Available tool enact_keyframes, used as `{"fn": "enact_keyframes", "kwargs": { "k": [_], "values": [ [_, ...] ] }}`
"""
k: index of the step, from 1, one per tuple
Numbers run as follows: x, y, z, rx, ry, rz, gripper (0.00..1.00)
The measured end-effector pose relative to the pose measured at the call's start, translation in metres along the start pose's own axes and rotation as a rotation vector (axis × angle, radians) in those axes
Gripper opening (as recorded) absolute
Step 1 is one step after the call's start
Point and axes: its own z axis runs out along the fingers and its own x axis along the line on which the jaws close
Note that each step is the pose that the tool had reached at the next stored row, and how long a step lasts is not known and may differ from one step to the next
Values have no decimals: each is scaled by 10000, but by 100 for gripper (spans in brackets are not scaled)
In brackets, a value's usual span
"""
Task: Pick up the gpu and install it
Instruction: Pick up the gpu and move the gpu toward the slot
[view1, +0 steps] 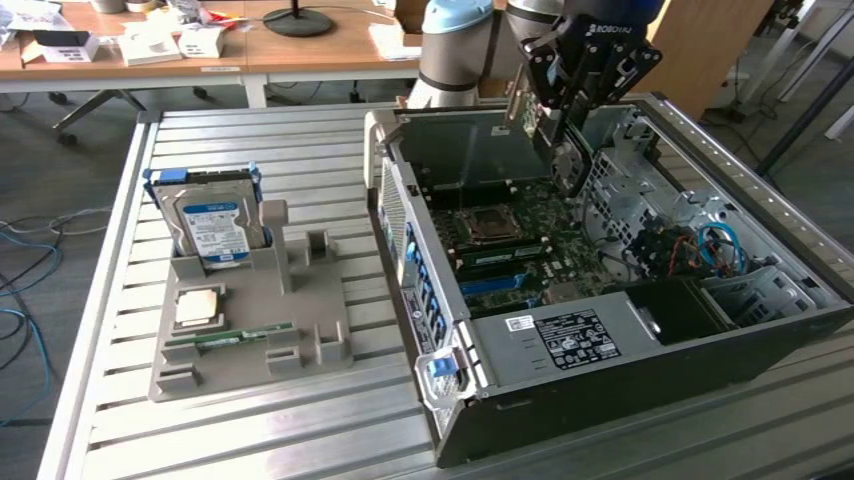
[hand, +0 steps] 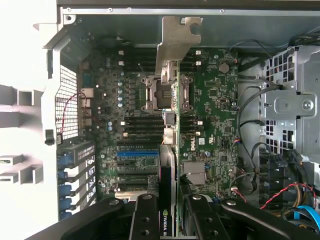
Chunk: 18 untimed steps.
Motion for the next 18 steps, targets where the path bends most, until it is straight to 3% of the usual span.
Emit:
{"fn": "enact_keyframes", "kwargs": {
  "k": [12,18],
  "values": [
    [-7,0,0,-1,0,0,27],
    [-112,4,3,0,0,-1,27]
  ]
}}
